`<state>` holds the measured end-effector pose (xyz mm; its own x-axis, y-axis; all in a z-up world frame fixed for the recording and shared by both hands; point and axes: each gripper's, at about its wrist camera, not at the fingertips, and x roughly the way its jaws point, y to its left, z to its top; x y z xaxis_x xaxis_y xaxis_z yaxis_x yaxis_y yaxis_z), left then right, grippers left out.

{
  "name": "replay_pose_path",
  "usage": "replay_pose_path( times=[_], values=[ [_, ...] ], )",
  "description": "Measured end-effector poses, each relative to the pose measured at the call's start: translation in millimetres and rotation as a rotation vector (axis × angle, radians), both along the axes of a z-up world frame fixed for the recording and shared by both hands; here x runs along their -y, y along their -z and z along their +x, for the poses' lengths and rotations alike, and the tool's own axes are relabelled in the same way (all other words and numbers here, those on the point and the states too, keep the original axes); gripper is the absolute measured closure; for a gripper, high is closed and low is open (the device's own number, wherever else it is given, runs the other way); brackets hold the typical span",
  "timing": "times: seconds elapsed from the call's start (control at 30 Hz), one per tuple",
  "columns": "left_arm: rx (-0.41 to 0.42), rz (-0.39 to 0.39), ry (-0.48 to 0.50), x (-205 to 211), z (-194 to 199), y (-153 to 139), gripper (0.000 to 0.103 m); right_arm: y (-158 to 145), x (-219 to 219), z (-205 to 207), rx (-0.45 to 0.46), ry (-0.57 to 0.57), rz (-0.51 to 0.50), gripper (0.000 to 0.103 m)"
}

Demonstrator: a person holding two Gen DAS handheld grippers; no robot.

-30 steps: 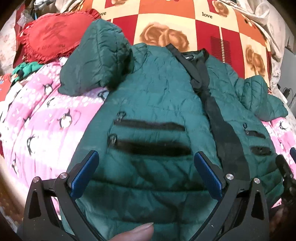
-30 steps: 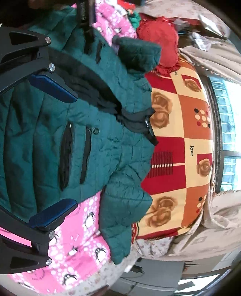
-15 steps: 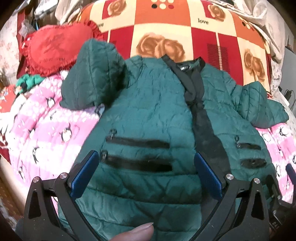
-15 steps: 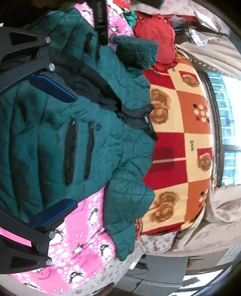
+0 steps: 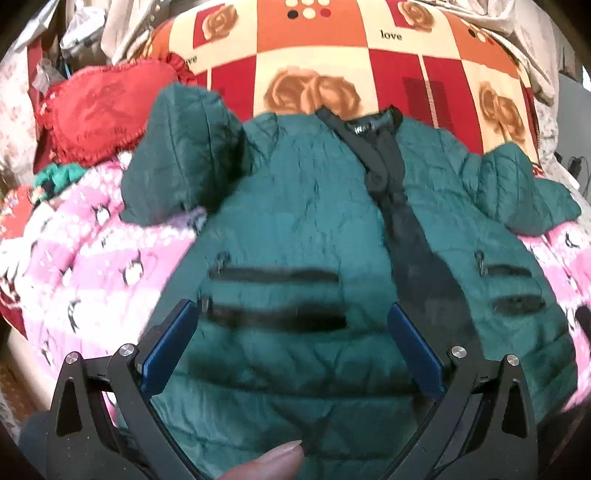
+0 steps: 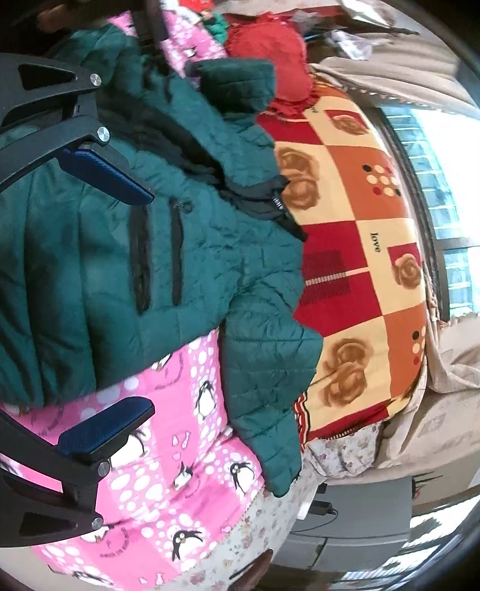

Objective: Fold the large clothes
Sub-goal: 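Move both grippers over the green jacket's front pockets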

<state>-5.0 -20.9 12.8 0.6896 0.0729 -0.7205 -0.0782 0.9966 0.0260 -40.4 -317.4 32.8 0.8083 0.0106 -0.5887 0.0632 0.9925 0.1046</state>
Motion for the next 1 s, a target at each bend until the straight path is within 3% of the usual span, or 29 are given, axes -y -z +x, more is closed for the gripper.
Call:
replay_pose_path(
  times=[0.17, 0.27, 0.3, 0.4, 0.47, 0.63, 0.9, 1.0],
  values=[
    [0.007, -0.033, 0.020, -17.6, -11.8, -12.6, 0.000, -14.0, -40.4, 5.8, 0.027, -0.042, -0.020, 0.000],
    [0.040, -0.115, 0.073, -33.5, -12.5, -26.0, 0.000, -13.7, -63.1, 7.3, 0.033, -0.054, -0.069, 0.000],
    [0.029, -0.138, 0.086, -39.2, -11.0, -26.0, 0.000, -12.6, -68.7, 8.4, 0.029, -0.056, -0.083, 0.000],
    [-0.036, -0.099, 0.082, -44.0, -3.9, -17.4, 0.000, -18.3, -87.5, 19.3, -0.018, -0.071, -0.151, 0.000],
    [-0.047, -0.082, 0.065, -46.1, -2.4, -11.8, 0.000, -35.8, -92.8, 22.9, -0.011, -0.072, -0.138, 0.000],
    [-0.055, -0.164, 0.112, -47.6, 10.7, -5.3, 0.000, -49.0, -108.2, 46.9, 0.018, -0.133, -0.236, 0.000],
    [0.025, -0.122, 0.094, -32.3, 84.1, -46.4, 0.000, -48.9, -98.1, 115.6, 0.009, -0.143, -0.215, 0.000],
    [0.045, -0.086, 0.090, -29.6, 106.5, -47.4, 0.000, -37.9, -93.4, 135.5, 0.005, -0.139, -0.203, 0.000]
  ],
)
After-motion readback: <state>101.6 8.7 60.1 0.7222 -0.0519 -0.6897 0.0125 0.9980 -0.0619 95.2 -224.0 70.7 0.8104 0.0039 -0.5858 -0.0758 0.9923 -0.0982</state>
